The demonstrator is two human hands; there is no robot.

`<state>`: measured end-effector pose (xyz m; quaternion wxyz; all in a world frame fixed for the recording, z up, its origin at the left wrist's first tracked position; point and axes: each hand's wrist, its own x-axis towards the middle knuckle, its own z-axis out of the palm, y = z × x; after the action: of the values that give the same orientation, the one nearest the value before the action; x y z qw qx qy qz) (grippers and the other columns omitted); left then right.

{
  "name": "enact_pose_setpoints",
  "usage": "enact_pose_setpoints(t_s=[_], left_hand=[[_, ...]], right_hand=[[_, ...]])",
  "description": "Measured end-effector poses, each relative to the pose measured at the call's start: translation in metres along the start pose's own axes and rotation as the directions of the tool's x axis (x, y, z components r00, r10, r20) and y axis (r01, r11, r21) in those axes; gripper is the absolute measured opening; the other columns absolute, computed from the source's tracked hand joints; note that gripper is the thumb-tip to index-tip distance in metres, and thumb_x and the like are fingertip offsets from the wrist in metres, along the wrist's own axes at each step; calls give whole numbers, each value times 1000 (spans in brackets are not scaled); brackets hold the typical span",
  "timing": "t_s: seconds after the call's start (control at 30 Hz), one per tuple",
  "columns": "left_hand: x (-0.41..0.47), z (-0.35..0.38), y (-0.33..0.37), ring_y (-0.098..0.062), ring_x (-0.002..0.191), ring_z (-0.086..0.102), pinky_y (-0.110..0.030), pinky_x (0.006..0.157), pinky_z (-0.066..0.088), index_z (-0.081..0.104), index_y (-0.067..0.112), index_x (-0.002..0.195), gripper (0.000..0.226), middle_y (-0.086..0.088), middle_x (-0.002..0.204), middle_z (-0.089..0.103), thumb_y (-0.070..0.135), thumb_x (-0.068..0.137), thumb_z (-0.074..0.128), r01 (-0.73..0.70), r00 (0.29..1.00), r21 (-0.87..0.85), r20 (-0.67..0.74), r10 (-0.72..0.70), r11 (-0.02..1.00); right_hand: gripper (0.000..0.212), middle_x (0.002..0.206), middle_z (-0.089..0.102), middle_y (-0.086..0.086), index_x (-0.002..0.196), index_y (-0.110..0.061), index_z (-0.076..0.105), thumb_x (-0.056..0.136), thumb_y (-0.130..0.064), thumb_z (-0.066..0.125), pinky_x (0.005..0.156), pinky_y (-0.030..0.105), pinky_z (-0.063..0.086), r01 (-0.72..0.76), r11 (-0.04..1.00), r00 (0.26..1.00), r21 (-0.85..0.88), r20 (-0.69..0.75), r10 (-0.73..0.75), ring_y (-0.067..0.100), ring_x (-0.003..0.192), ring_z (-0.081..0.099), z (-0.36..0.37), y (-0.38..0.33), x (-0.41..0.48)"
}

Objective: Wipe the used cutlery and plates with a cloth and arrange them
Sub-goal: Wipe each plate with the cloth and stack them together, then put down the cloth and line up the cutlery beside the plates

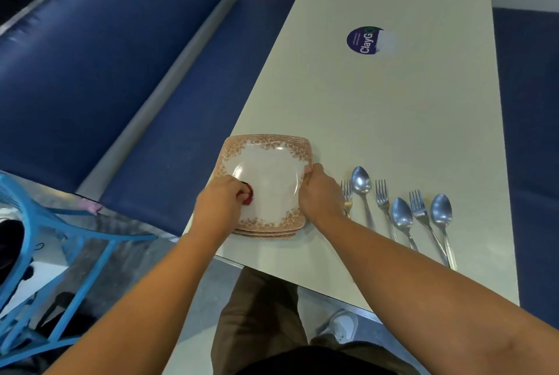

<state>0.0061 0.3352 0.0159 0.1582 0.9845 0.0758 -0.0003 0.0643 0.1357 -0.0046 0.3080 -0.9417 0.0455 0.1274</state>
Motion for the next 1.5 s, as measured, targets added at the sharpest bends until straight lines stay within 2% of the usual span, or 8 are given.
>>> enact_pose_setpoints(t_s=[0.33, 0.67, 0.87, 0.97, 1.1, 1.3, 1.4, 1.5], left_hand=[[57, 11, 32, -13, 86, 53, -24, 71, 33, 74, 18, 92, 22, 8, 101, 64, 15, 99, 54, 129, 984, -126, -105, -142, 984], [16, 29, 73, -13, 92, 57, -22, 75, 37, 75, 21, 96, 14, 6, 97, 66, 15, 92, 63, -159, 986, -193, 15, 165, 968], [0, -1, 47, -13, 92, 59, -25, 80, 45, 73, 24, 98, 11, 11, 101, 65, 20, 95, 64, 41, 995, -146, 95, -27, 988], [6, -24, 52, -3, 84, 57, -19, 73, 41, 71, 26, 94, 11, 16, 94, 64, 20, 97, 62, 136, 989, -327, -17, -149, 935], [23, -51, 79, -2, 87, 61, -23, 78, 51, 70, 28, 94, 10, 19, 96, 66, 23, 97, 62, 141, 969, -549, -96, -229, 824], [46, -71, 142, -17, 89, 69, -38, 84, 60, 71, 22, 111, 17, 7, 103, 71, 21, 98, 61, -6, 989, -726, -107, -105, 687], [58, -79, 166, -13, 95, 67, -33, 89, 58, 71, 22, 115, 20, 7, 106, 70, 23, 100, 58, -34, 987, -781, -122, -100, 623], [68, -86, 178, -10, 99, 67, -27, 87, 57, 73, 23, 114, 21, 8, 107, 71, 23, 102, 55, -62, 992, -859, -110, -64, 509]], right_hand=[[23, 93, 65, 9, 112, -12, 48, 100, -24, 32, 67, 37, 43, -11, 1000, 1000, -14, 21, 12, 28, 78, 58, -1, -1, -1], [26, 94, 65, 9, 111, -12, 47, 102, -27, 29, 66, 37, 43, -54, 998, 998, -13, 15, 54, 28, 79, 57, -5, -6, -5], [34, 113, 64, 14, 123, -7, 47, 102, -27, 30, 81, 41, 49, -88, 993, 990, 78, 116, 78, 34, 101, 62, -13, -8, -5], [45, 120, 62, 16, 129, -4, 43, 104, -38, 30, 87, 41, 46, -135, 978, 985, 162, 124, 116, 36, 110, 61, -24, -7, -6], [37, 107, 65, 9, 118, -8, 54, 102, -38, 43, 77, 38, 49, 151, 966, 982, 211, -141, -123, 29, 97, 63, -55, -18, -15], [34, 102, 71, 3, 107, -15, 68, 96, -43, 53, 87, 38, 55, 137, 720, 976, 680, 33, -217, 20, 95, 67, -115, -47, -7], [27, 107, 69, 3, 114, -16, 67, 97, -36, 58, 82, 29, 53, 176, 680, 979, 712, -52, -199, 20, 98, 66, -139, -49, 4], [20, 108, 69, 4, 114, -19, 67, 97, -28, 60, 86, 38, 58, 224, 643, 973, 733, -126, -195, 23, 101, 66, -154, -49, 17]])
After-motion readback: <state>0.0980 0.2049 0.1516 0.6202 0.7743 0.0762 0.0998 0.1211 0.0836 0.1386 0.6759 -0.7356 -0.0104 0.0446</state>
